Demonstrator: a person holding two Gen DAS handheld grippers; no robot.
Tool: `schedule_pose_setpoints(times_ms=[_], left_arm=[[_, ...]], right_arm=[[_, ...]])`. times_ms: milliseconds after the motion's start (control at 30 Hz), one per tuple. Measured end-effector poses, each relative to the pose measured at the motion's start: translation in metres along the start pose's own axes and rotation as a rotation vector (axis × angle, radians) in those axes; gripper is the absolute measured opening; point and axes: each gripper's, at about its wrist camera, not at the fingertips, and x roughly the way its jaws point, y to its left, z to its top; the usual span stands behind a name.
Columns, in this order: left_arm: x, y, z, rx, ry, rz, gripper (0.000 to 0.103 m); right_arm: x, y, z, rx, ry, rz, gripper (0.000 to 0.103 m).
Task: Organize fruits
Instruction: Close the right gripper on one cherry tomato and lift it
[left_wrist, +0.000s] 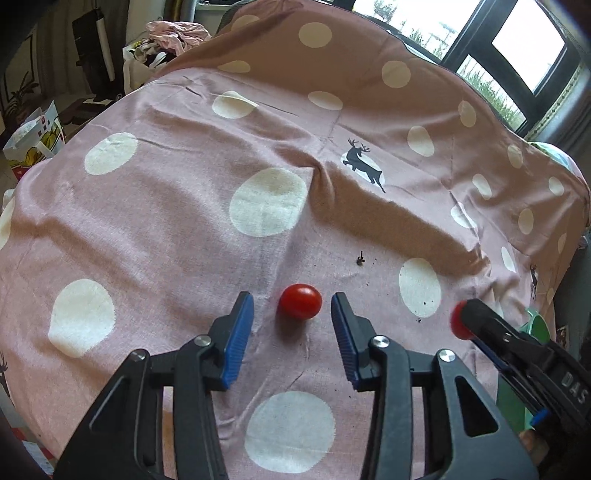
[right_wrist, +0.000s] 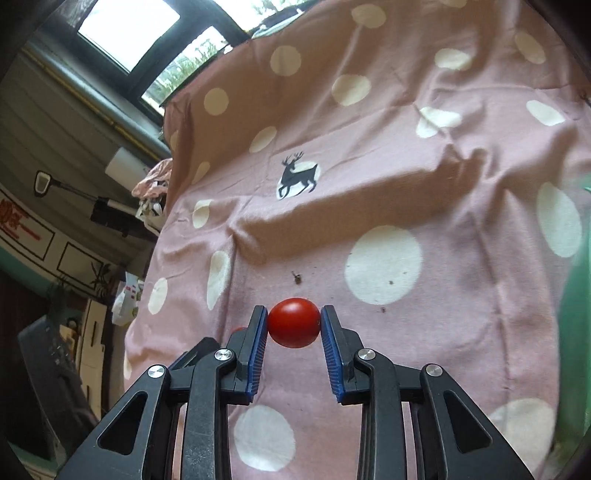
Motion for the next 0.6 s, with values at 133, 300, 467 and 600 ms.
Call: schedule_pose_setpoints(times_ms=[133, 300, 467, 600], left_arm=[[0.005, -0.013, -0.001, 0.053, -0.027, 0.053, 0.041], [0.008, -0.02, -0.004, 0.089, -0.023, 0.053, 0.038], [0.022, -0.023, -0.007, 0.115, 0.009, 0.099, 0.038], [0.033, -0.022, -0.01, 0.117, 0.049, 0.108, 0.036]], right_arm=[[-0.027, -0.01, -0.007, 0.006, -0.069, -0.013, 0.031], [-0.04, -0.015, -0.004, 0.017, -0.107, 0.004, 0.031], [-0.042, -0.017, -0.005, 0.019, -0.106, 0.009, 0.031], [-0.046, -0.017, -0.007, 0.015, -0.116, 0.005, 0.031]])
